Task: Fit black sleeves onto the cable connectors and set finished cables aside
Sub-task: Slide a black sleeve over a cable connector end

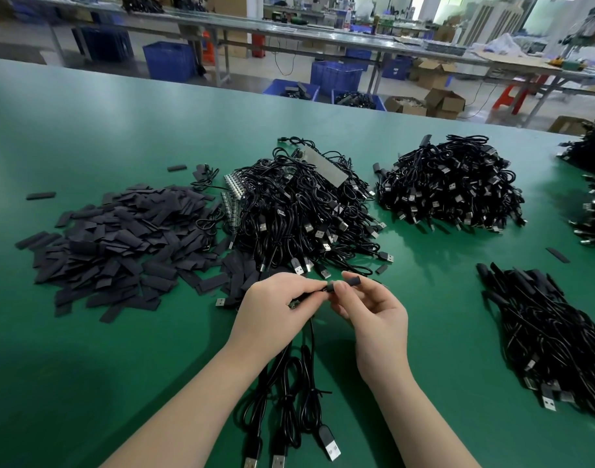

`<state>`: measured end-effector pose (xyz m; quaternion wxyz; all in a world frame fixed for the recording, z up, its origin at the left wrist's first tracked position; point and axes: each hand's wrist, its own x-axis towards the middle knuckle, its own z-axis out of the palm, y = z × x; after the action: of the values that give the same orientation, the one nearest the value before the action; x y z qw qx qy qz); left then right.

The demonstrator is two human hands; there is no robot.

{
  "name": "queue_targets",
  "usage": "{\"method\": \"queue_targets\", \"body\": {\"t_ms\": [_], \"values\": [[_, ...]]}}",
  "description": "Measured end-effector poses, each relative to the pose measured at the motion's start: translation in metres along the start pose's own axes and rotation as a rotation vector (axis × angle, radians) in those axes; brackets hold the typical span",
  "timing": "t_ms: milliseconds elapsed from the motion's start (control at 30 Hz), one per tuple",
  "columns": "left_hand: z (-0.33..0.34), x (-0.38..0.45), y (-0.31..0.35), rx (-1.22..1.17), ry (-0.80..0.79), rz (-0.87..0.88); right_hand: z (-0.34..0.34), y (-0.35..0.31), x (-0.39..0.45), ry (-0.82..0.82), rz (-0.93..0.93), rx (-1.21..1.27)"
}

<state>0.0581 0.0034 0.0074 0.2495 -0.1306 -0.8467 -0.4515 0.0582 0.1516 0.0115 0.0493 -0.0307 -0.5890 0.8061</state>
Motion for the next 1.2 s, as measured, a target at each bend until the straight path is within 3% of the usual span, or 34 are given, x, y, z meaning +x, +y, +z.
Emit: {"method": "queue_targets", "body": {"t_ms": [633,1200], "values": [[0.0037,-0.0028,0.0019,-0.025,0.062,-0.030,0.0020,-0.0026,-0.0048,0.029,-0.073,-0.049],[0.0051,-0.0036,0.0045,-0.053,0.048,-0.029,0.0012,-0.0058,-0.0021,0.038,-0.008,0.079]]}}
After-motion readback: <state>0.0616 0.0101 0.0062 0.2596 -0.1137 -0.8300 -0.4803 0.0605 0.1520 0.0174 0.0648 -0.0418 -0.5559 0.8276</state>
